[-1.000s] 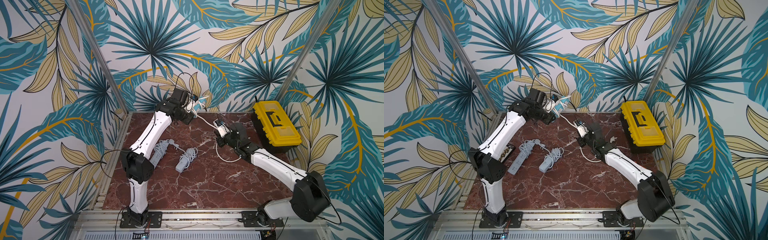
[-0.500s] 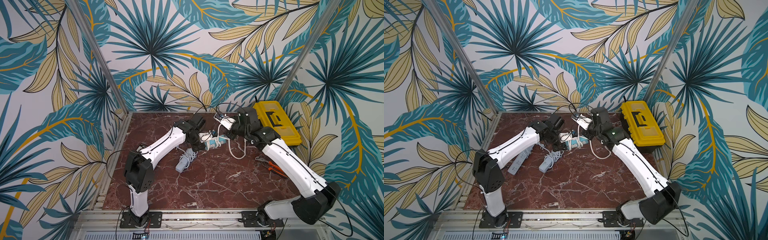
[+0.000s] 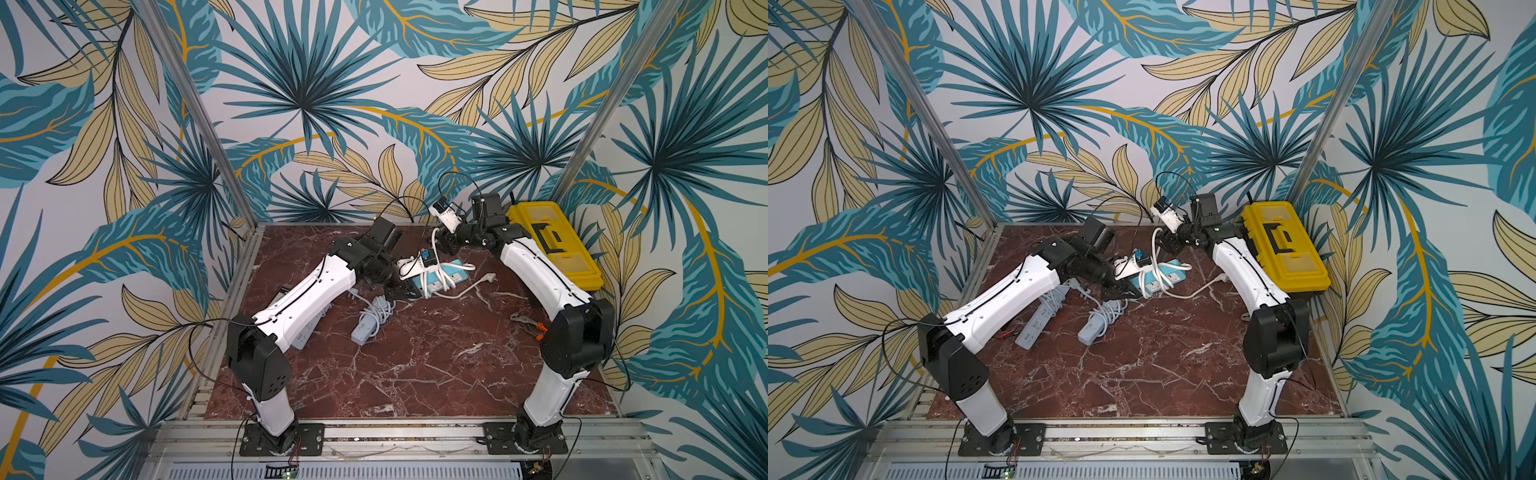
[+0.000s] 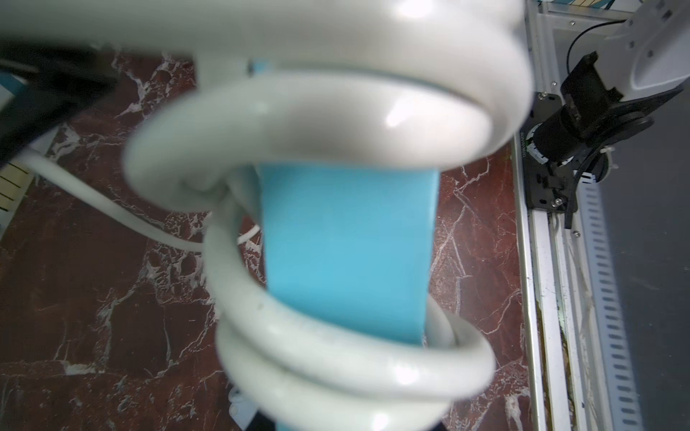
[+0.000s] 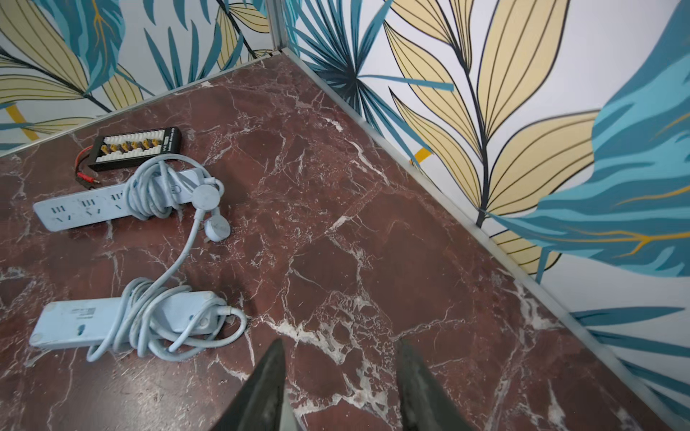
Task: Wrap the cord around the power strip
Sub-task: Wrap the power cord around the power strip.
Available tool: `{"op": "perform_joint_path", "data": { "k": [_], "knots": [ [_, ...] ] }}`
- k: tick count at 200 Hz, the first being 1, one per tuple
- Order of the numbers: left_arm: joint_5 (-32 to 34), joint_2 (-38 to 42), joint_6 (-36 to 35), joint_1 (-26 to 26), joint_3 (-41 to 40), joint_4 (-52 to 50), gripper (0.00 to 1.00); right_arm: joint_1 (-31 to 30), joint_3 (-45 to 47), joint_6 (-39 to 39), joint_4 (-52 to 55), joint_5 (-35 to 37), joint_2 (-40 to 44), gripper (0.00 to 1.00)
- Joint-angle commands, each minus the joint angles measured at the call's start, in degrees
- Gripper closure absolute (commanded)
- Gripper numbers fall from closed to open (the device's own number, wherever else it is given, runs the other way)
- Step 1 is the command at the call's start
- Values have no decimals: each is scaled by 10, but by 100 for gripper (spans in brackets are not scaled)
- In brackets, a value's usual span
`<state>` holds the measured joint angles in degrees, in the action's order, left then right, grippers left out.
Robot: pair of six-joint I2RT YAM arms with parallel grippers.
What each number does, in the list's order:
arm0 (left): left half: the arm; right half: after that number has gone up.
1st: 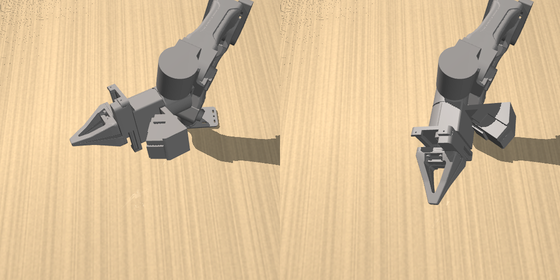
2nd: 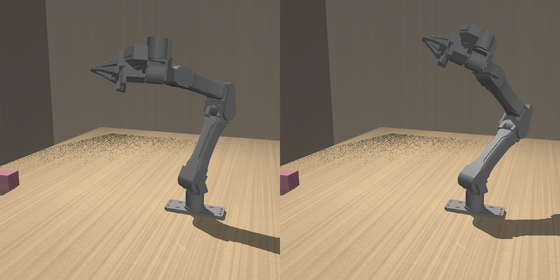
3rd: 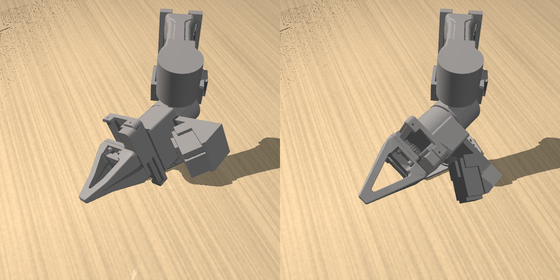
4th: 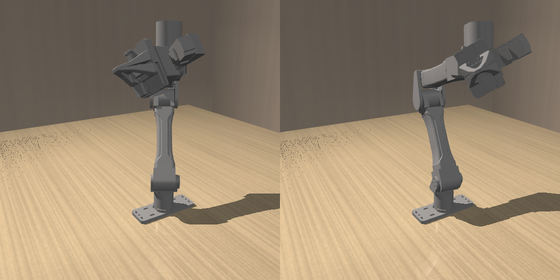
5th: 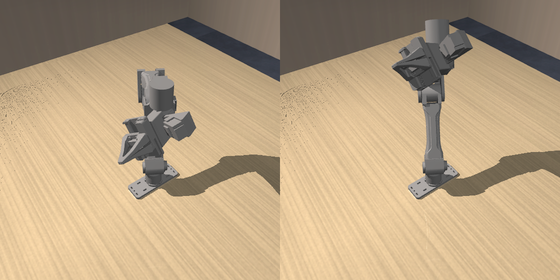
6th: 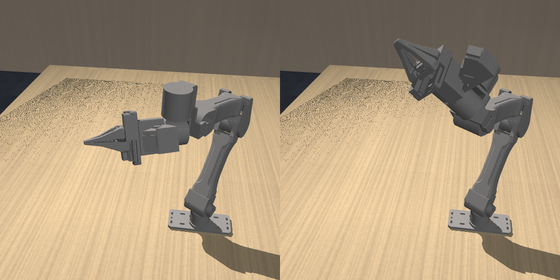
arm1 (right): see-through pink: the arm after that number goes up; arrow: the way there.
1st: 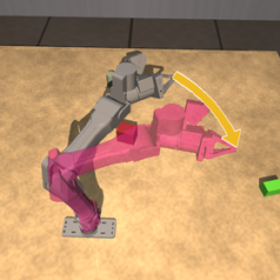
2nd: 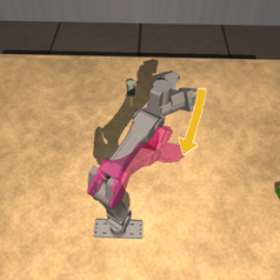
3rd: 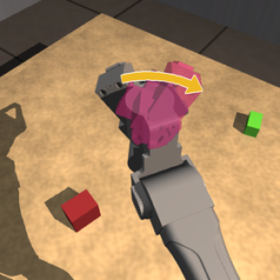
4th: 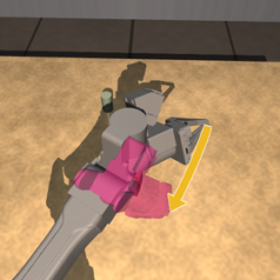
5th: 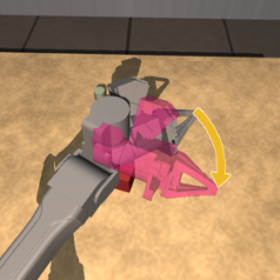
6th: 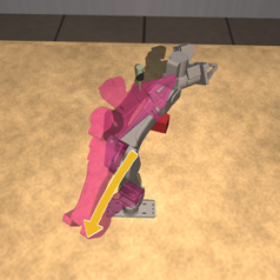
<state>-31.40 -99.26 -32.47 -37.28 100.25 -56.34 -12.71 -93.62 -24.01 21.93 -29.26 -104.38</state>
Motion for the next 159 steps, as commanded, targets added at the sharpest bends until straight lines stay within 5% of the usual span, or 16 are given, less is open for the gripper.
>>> {"op": "perform_joint_path", "data": {
  "k": [1,37,89,128,159],
  "knots": [
    [-96,42,16,-1,54,-9,100,19,95,104,-188,-9,-6,39],
    [-111,23,62,3,112,-9,100,13,197,259,-405,26,-56,24],
    [-90,-10,136,29,178,-10,100,-16,219,296,-471,153,-109,34],
    [-55,-42,203,57,234,-9,100,-42,206,235,-429,196,-115,85],
    [17,-73,276,127,262,-9,100,-81,283,157,-406,265,-24,100]
  ]
}}
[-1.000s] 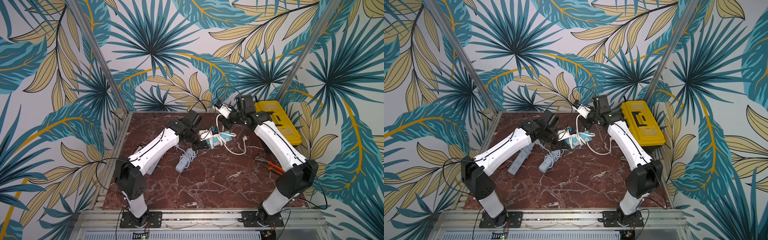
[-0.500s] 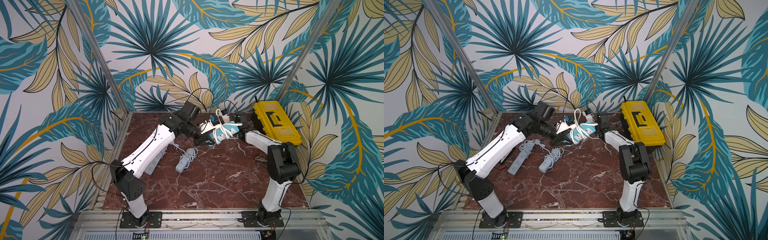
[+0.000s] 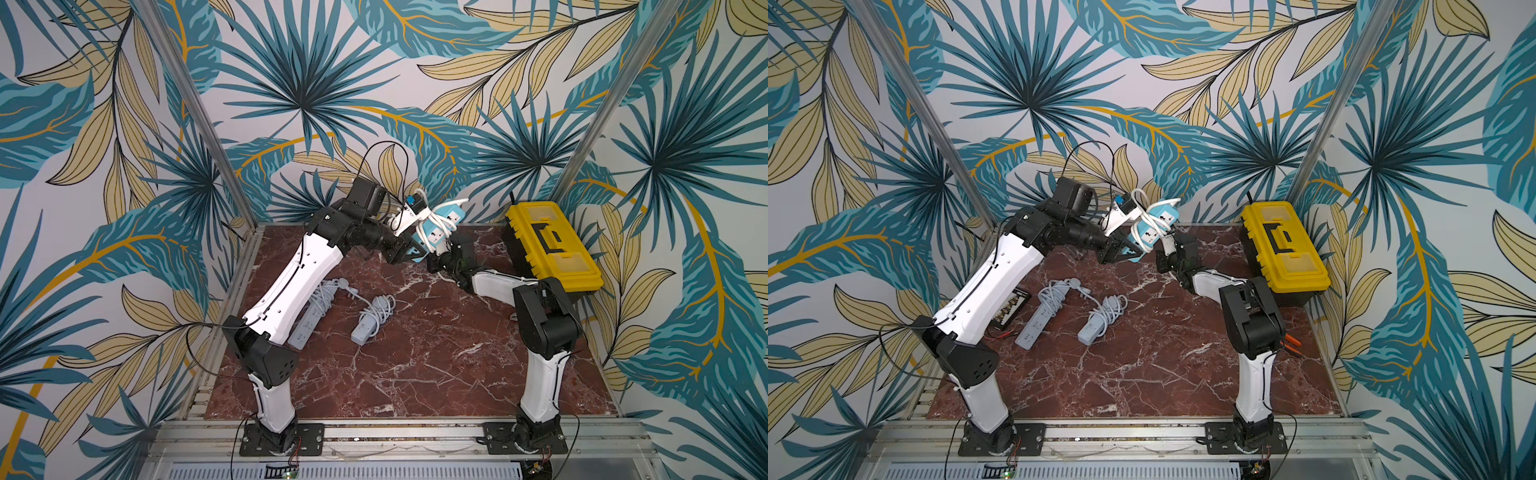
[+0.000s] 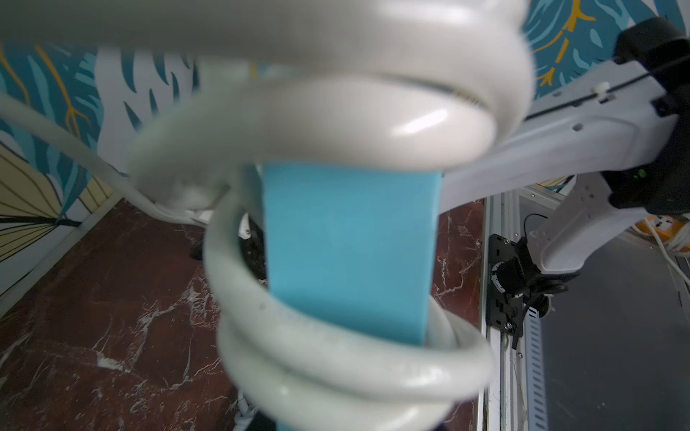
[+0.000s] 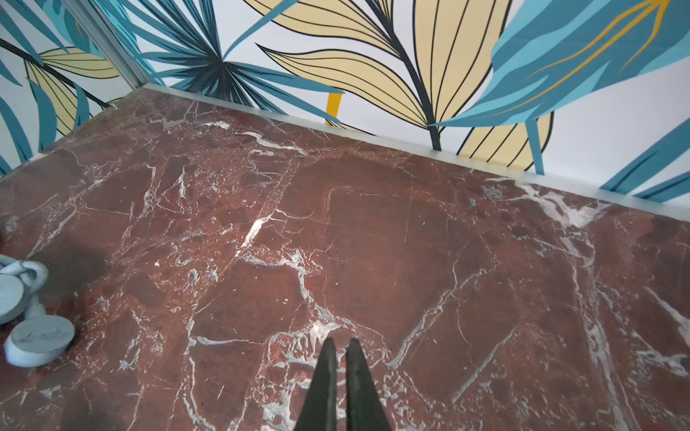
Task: Wrap the cord around the power strip
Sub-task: Wrap the power cord around the power strip.
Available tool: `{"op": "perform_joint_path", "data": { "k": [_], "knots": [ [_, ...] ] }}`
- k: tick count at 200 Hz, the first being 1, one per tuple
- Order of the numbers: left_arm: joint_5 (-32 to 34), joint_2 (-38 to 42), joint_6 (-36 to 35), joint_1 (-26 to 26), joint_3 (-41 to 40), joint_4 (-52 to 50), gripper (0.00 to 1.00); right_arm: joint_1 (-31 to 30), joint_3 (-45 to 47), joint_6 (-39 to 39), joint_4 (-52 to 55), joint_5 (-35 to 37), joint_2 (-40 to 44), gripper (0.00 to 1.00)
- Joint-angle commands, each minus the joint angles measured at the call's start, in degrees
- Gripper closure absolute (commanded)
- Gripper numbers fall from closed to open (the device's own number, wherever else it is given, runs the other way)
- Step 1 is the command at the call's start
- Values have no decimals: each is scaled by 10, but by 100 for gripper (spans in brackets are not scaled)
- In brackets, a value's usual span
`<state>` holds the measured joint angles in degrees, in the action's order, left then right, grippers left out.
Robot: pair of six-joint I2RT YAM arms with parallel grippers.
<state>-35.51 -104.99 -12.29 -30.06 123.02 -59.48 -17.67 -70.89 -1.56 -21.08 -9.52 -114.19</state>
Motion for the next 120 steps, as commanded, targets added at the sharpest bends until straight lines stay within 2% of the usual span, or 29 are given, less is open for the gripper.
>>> {"op": "perform_joint_path", "data": {
  "k": [1,21,40,57,72,90,120],
  "knots": [
    [60,-17,77,58,35,22,100,-33,58,-68,25,71,78,100],
    [95,-40,95,102,44,23,100,-65,116,-116,46,95,147,100],
    [170,-56,59,110,38,22,100,-110,133,-190,112,157,198,100],
    [229,-63,20,110,16,21,100,-129,148,-219,144,192,256,100],
    [278,-66,-18,110,-14,21,100,-138,150,-242,177,194,314,100],
    [314,-75,-48,108,-41,21,100,-159,127,-289,242,161,370,100],
    [329,-76,-118,72,-87,19,100,-175,38,-351,359,140,401,100]
  ]
}}
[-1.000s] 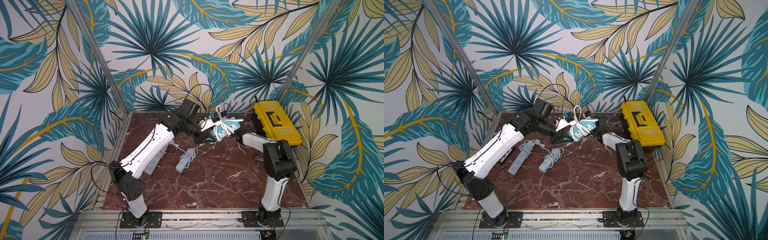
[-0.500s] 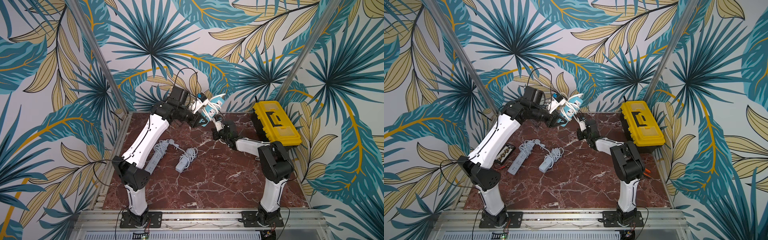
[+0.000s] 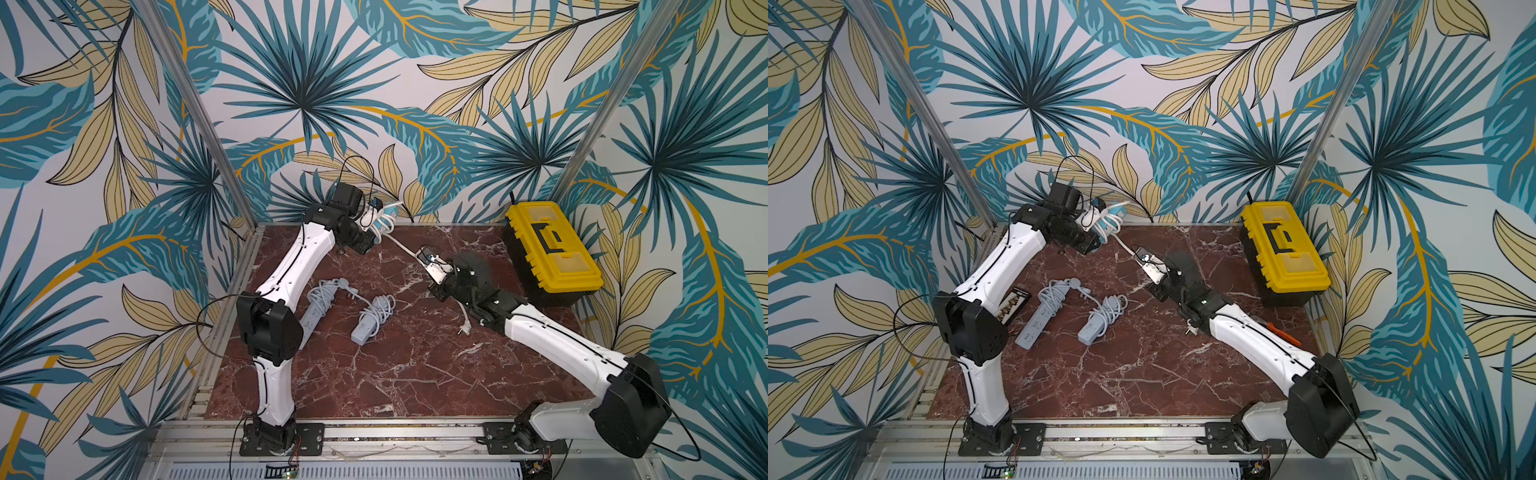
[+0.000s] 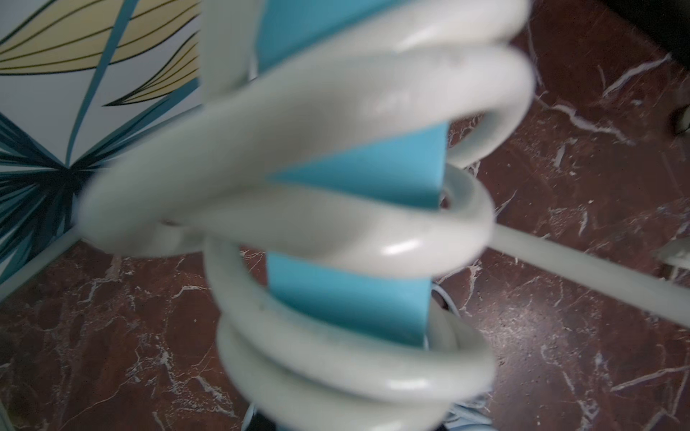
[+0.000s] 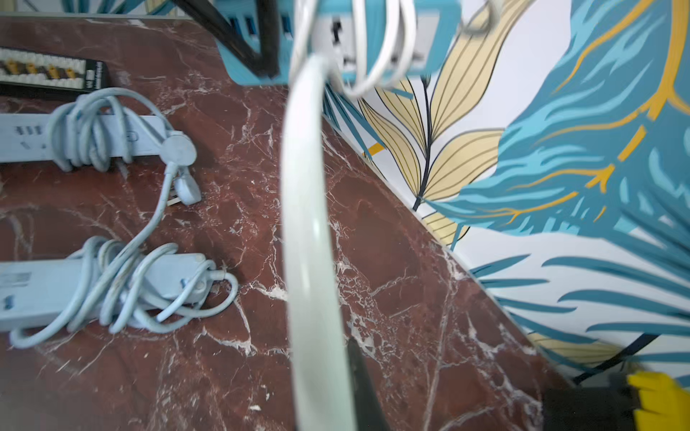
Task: Wrap the cord around the power strip
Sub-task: Wrap the power cord around the power strip.
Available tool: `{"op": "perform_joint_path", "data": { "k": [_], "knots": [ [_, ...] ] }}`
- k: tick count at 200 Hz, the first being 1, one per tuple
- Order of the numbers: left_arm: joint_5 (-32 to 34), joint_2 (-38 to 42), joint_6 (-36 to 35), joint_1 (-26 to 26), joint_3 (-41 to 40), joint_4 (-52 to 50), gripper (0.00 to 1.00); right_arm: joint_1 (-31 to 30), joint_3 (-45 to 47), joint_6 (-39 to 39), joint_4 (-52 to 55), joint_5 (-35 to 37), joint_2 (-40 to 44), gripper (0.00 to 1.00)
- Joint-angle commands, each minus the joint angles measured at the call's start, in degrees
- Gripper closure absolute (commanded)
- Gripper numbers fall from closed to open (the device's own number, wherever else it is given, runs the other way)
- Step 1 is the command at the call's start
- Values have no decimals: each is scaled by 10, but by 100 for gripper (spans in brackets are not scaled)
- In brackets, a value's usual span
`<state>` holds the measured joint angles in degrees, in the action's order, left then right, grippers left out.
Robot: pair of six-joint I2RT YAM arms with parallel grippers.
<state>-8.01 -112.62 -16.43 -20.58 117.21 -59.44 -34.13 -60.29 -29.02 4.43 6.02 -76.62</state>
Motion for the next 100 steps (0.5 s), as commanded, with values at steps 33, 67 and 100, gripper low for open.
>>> {"op": "perform_joint_path", "data": {
  "k": [33,67,100],
  "knots": [
    [-55,55,-156,-83,-111,19,100,21,-206,-111,204,-23,-14,100],
    [-207,123,-173,-113,-180,20,100,86,-323,-107,273,-114,-91,100],
    [-257,153,-189,-164,-213,20,100,144,-399,-51,266,-229,-164,100]
  ]
}}
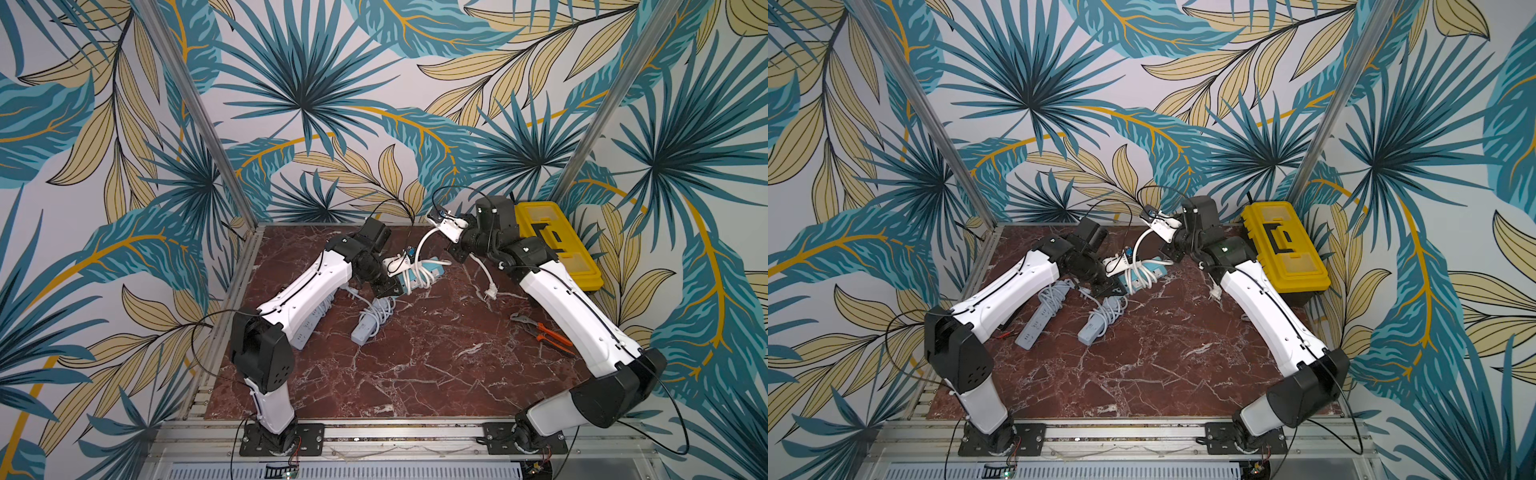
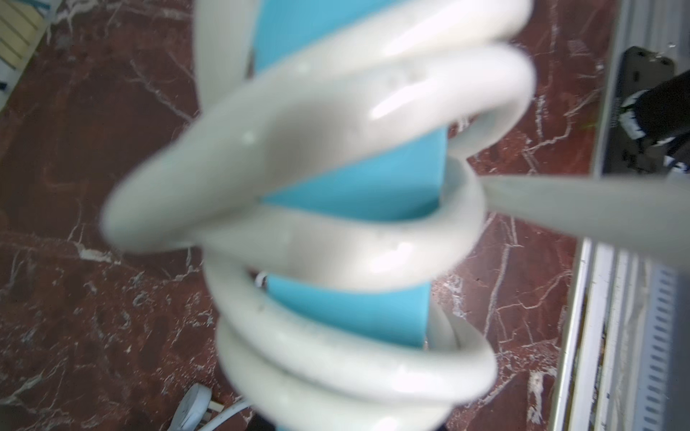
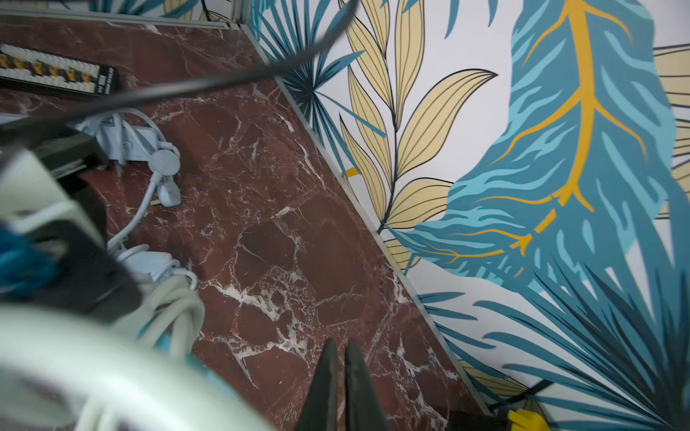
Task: Wrap the cord around the power strip
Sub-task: Wrap the power cord around the power strip.
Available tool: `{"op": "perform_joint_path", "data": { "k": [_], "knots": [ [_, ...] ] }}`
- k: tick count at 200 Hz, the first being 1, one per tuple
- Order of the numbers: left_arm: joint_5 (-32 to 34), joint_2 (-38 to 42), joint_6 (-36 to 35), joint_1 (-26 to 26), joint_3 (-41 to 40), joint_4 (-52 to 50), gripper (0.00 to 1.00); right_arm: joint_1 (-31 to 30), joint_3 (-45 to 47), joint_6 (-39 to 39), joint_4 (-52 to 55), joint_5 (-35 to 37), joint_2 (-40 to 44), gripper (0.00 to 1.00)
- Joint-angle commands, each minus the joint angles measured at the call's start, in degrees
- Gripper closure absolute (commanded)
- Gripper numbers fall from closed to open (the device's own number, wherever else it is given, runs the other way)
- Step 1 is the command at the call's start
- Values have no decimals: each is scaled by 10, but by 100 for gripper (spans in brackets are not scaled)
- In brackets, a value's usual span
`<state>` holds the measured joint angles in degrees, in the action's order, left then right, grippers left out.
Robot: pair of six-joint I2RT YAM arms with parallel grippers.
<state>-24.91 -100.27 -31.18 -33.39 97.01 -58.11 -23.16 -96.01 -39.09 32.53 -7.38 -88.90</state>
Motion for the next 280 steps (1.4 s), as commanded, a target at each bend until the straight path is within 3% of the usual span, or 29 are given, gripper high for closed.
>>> {"op": "perform_joint_path", "data": {
  "k": [1,22,45,71,99,149,172,190,208,246,266,280],
  "knots": [
    [-89,30,-40,-36,-11,7,100,36,-42,53,-18,-98,-43,100],
    [-90,35,-18,-37,-10,6,100,70,-35,122,-84,-146,-61,100],
    [-80,39,-9,-34,-17,6,100,86,39,181,-221,-161,-32,100],
    [-142,60,-20,-45,-7,7,100,88,1,172,-149,-175,-73,100],
    [-231,72,-9,-54,37,7,100,97,13,219,-165,-224,-112,100],
    [-236,42,103,-54,137,8,100,108,209,407,-477,-258,-105,62],
    [-224,35,123,-53,161,8,100,108,261,459,-566,-250,-121,55],
    [-215,28,136,-53,181,7,100,108,282,478,-612,-236,-139,57],
    [-196,20,152,-50,202,8,100,107,285,506,-644,-236,-157,70],
    [-163,1,199,-24,248,8,100,103,332,555,-702,-203,-161,86],
    [-120,-19,229,0,280,8,100,87,360,544,-658,-160,-139,91],
    [-67,-41,257,27,304,8,100,56,376,485,-581,-108,-105,95]
  ]
}}
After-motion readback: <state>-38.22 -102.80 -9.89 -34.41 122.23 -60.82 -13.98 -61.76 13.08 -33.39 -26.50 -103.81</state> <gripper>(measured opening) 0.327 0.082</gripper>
